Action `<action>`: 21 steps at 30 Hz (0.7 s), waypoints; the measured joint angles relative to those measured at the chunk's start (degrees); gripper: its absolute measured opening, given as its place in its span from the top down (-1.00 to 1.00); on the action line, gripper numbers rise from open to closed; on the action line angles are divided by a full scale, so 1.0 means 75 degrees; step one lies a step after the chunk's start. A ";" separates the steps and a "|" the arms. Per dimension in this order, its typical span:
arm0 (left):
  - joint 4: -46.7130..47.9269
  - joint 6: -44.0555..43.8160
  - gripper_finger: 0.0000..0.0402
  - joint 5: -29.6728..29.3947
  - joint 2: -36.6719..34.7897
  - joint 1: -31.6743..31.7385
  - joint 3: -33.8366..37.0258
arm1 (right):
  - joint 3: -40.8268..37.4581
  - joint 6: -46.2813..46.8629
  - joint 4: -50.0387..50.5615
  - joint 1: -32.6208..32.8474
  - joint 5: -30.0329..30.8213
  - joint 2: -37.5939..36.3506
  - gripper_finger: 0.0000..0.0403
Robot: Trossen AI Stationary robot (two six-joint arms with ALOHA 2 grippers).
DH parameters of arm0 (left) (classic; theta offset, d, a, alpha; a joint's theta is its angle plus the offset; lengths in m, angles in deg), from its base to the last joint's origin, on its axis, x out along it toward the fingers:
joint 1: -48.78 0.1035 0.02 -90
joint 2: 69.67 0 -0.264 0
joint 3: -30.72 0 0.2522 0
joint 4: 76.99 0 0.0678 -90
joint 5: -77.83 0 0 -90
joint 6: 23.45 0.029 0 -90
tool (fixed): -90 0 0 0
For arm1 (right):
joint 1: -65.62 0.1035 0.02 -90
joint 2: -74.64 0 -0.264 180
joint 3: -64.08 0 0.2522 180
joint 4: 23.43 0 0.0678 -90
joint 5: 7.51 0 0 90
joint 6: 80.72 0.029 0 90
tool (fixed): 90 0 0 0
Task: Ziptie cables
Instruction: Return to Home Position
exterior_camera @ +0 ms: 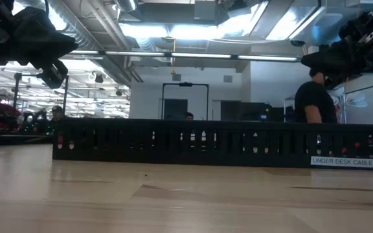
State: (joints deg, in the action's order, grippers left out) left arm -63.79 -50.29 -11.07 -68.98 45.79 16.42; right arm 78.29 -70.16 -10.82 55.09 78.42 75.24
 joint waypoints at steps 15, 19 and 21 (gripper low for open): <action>0.0000 -0.0013 0.83 0.0000 0.0000 0.0003 0.0000 | 0.0000 0.0000 0.0000 0.0000 0.0000 0.0000 0.85; 0.0000 -0.0025 0.83 0.0000 0.0000 0.0002 0.0000 | 0.0000 -0.0001 -0.0002 0.0000 0.0000 0.0000 0.85; 0.0000 -0.0025 0.83 0.0000 0.0000 0.0002 0.0000 | 0.0000 0.0000 -0.0001 0.0000 0.0000 0.0000 0.85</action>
